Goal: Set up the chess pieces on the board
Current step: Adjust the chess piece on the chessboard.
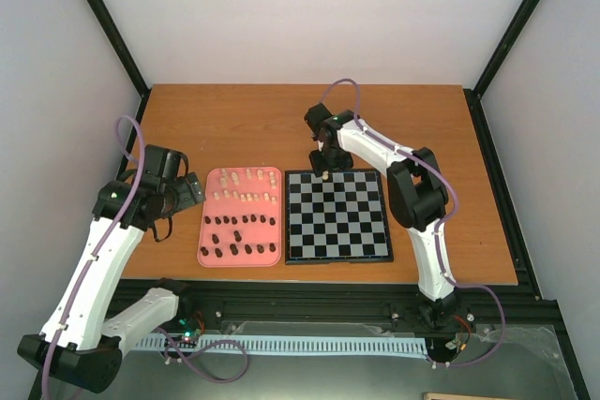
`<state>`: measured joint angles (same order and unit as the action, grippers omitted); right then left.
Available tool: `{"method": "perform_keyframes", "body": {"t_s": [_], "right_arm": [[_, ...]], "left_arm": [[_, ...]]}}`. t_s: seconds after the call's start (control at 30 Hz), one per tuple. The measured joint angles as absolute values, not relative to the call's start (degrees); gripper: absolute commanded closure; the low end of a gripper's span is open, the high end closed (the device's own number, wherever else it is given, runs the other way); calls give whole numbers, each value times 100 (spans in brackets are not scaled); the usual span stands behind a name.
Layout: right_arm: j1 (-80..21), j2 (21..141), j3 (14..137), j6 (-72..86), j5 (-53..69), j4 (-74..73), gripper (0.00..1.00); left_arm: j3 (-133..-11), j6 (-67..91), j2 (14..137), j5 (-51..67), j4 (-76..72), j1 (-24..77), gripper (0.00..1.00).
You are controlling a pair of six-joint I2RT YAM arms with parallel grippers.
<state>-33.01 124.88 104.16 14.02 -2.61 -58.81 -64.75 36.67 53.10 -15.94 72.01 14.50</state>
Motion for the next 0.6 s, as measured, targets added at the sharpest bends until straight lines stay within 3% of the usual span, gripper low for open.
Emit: {"method": "perform_keyframes", "body": {"t_s": [0.6], "right_arm": [[-3304, 12575, 10328, 1466, -624, -5946, 36]], "left_arm": [[-6438, 3667, 5216, -1601, 7205, 1450, 0]]}}
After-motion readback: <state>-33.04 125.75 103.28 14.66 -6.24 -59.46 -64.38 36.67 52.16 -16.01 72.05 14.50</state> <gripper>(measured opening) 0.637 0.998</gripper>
